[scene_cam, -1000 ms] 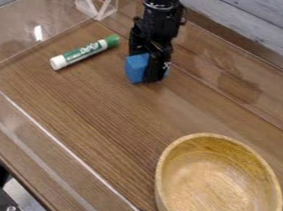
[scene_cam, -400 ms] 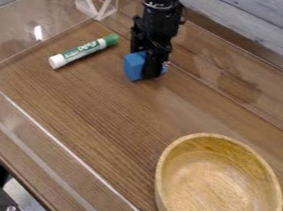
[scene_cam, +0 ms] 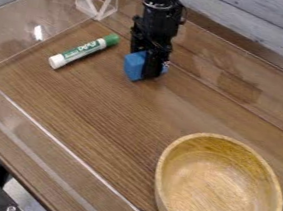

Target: Put the blue block in the brown bowl

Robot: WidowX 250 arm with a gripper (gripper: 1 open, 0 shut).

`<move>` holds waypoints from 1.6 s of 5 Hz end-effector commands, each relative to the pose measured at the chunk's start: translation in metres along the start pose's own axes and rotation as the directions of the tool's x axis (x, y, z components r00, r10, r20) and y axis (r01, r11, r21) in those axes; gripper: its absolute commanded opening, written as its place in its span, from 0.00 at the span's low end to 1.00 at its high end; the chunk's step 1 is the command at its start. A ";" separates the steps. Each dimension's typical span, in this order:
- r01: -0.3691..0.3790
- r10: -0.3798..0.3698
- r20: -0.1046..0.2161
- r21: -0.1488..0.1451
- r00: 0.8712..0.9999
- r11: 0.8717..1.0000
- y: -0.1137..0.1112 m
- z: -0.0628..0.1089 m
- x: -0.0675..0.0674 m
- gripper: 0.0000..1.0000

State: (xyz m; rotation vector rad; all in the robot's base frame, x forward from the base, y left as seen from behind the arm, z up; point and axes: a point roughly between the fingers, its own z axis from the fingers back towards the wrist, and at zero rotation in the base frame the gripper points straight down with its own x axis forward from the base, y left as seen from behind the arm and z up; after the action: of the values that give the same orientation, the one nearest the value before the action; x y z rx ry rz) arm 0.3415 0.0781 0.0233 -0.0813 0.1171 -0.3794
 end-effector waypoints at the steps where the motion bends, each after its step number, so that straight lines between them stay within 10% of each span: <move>1: -0.002 0.001 0.035 0.022 0.999 1.000 0.000 0.019 0.002 0.00; 8: -0.007 0.007 0.000 0.009 1.000 1.000 -0.007 0.041 -0.004 0.00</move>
State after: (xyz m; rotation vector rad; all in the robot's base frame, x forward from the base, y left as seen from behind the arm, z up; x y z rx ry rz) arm 0.3255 0.0735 0.0292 -0.1231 0.2204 -0.3609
